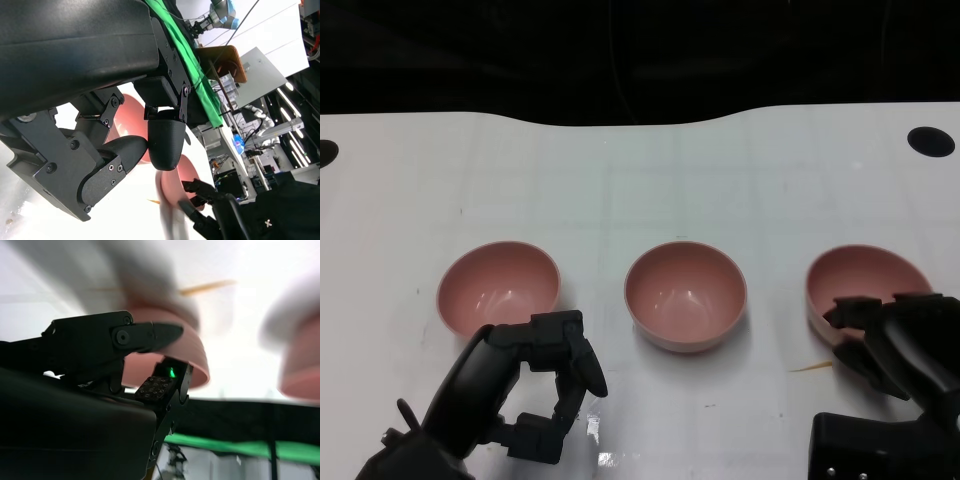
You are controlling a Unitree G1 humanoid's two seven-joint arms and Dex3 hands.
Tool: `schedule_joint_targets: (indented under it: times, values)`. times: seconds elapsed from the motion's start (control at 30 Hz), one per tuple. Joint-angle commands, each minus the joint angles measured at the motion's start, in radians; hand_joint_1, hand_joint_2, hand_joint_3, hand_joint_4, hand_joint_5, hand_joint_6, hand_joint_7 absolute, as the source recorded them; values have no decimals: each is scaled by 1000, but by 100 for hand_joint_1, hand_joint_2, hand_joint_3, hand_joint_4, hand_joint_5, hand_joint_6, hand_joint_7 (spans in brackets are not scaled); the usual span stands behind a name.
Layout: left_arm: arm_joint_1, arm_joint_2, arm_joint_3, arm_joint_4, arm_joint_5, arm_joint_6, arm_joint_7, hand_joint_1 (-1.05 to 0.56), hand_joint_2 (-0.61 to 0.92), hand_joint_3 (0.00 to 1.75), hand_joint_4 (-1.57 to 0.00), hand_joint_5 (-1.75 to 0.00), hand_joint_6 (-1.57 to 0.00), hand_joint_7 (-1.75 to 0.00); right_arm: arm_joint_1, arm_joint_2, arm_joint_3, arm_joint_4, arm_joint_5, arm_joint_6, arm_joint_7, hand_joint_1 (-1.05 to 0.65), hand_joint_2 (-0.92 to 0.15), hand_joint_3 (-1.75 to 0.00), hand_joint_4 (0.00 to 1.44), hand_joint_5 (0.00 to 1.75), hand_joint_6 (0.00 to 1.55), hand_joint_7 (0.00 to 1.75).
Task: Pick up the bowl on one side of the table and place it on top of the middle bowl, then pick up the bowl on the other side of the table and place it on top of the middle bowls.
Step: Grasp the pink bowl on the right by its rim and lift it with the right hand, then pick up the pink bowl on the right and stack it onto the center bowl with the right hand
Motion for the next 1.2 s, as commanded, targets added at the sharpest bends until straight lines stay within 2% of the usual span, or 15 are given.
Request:
schedule_joint_targets:
  times: [0.03, 0.37, 0.47, 0.57, 0.67, 0.77, 0.9, 0.93, 1.0, 1.13, 1.2]
  values:
    - [-3, 7, 1, 3, -2, 4, 5, -19, 28, 146, -88, -168, -86, -139, -32, -33, -11, 25, 29, -19, -15, -16, -45, -109, 91, 174, 77, 148]
    - [-3, 6, 3, 1, 8, 4, 11, -20, 27, 147, -89, -167, -87, -138, -54, -44, -2, 59, 48, -40, -26, -17, -46, -108, 90, 175, 75, 146]
    - [-3, 4, -1, -1, -1, 8, 3, -19, 28, 146, -88, -167, -87, -138, -86, -36, -23, 19, 58, -85, -107, -20, -45, -115, 95, 175, 74, 168]
    - [-2, 3, -1, -2, -4, 9, 1, -19, 29, 145, -88, -167, -87, -138, -92, -38, -24, 16, 62, -100, -128, -20, -45, -118, 96, 175, 73, 174]
    - [-3, 1, -1, 0, -6, 8, 0, -19, 29, 145, -88, -167, -87, -138, -117, -22, -30, -71, 81, -137, -142, -21, -37, -124, 98, 175, 77, 169]
    - [-4, 1, -1, 3, -8, 5, -1, -19, 29, 145, -88, -167, -87, -138, -123, -6, -27, -122, 88, -137, -126, -21, -36, -124, 98, 175, 74, 174]
    - [-4, 1, -1, 3, -8, 5, -1, -19, 29, 145, -88, -167, -86, -139, -121, -3, -30, -131, 87, -135, -120, -21, -35, -124, 98, 175, 74, 175]
    - [-4, 1, -2, 1, -5, 9, 1, -19, 29, 145, -88, -167, -86, -139, -133, 12, -19, -141, 94, -154, -126, -21, -35, -124, 98, 175, 74, 175]
    - [-3, 2, -2, -2, 0, 13, 3, -20, 29, 145, -88, -168, -86, -139, -149, 32, -5, -153, 102, -178, -133, -21, -27, -139, 101, 175, 79, 169]
    - [-3, 2, -3, -2, 0, 13, 2, -20, 30, 144, -88, -168, -86, -139, -156, 44, -4, -155, 100, -196, -129, -21, -23, -144, 102, 175, 81, 167]
    - [0, 0, -8, -8, -8, 18, -5, -20, 30, 144, -87, -167, -86, -139, -195, 59, 29, -124, 118, -267, -129, -21, -23, -143, 102, 175, 81, 167]
